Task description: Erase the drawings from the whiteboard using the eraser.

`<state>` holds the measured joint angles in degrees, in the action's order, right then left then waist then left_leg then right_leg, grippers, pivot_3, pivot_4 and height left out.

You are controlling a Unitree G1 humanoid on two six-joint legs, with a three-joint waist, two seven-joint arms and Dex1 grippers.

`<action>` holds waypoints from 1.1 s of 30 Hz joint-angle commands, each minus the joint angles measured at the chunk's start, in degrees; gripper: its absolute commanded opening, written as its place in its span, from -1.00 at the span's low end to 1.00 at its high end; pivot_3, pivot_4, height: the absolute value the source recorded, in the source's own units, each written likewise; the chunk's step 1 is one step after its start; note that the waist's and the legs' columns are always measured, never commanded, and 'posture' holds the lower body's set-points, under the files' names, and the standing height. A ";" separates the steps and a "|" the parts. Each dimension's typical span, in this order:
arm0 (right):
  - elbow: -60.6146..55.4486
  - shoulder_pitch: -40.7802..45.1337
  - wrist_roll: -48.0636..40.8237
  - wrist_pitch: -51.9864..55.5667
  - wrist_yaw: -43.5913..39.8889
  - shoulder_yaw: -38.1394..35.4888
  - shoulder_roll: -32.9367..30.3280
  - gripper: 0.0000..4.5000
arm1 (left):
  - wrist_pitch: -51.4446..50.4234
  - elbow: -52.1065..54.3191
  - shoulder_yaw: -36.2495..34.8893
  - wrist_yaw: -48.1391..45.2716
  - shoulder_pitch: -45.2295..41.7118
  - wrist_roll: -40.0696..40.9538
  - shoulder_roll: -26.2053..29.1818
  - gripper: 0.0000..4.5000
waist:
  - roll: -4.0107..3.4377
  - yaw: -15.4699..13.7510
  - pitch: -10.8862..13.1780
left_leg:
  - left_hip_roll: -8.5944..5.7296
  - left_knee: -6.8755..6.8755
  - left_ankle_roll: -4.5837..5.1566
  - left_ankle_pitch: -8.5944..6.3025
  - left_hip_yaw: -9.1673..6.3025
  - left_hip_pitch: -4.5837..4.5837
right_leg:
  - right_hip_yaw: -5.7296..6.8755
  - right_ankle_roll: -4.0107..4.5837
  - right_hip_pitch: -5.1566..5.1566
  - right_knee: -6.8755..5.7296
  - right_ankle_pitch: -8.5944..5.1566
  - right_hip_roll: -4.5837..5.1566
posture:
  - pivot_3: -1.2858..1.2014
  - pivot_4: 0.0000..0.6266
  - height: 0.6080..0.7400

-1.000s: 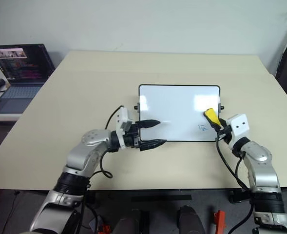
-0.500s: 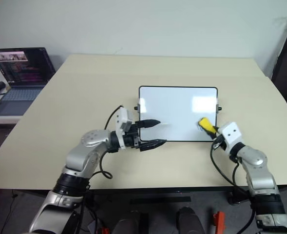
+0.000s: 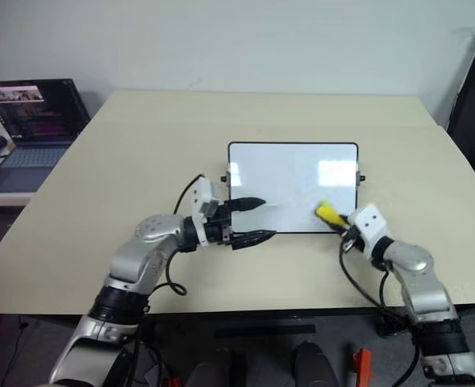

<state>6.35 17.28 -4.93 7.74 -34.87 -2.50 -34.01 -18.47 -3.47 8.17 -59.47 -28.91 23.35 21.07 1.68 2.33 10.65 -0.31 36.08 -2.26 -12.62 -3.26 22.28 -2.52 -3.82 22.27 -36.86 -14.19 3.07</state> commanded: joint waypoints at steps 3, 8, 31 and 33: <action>4.79 2.19 2.29 -1.50 3.91 -3.07 -1.84 -0.70 | 0.93 0.98 -0.40 -0.10 -0.84 -0.09 -0.13 1.00 | 0.00 -0.17 0.00 | 0.00 -0.03 0.00 0.00 -0.02 0.04 | 0.02 -0.02 0.02 0.01 0.00 0.00 | 0.03 -0.52 1.00; -3.80 1.48 -9.61 3.11 -1.43 -9.08 -1.63 -0.70 | 0.63 1.43 -1.11 -0.03 -0.55 0.24 0.55 1.00 | -0.05 -0.48 0.10 | -0.01 -0.02 0.00 0.00 -0.02 0.10 | 0.01 -0.27 0.04 0.02 0.14 0.00 | 0.03 -0.52 1.00; 34.05 7.73 -7.53 5.40 0.73 -17.97 -16.06 -0.70 | -0.25 2.82 -0.05 -0.38 -0.34 0.80 -0.76 1.00 | -0.45 0.76 0.17 | -0.05 -0.09 0.01 -0.02 0.20 0.62 | -0.14 -0.31 0.70 -0.06 0.11 0.01 | 0.03 -0.52 1.00; 35.49 8.82 -7.32 4.91 0.17 -17.55 -15.90 -0.70 | -0.43 3.38 -0.20 -0.14 0.08 0.88 -0.57 1.00 | -0.45 0.67 0.17 | -0.06 -0.08 0.01 -0.02 0.19 0.63 | -0.15 -0.32 0.69 -0.05 0.13 0.01 | 0.03 -0.52 1.00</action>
<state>41.66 24.61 -12.47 14.23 -34.13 -19.89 -48.86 -18.98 -2.57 8.68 -59.74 -28.93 23.82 20.15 1.22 3.00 10.82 -0.38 36.01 -2.25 -12.64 -3.07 22.92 -2.66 -4.14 22.96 -36.91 -14.06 3.08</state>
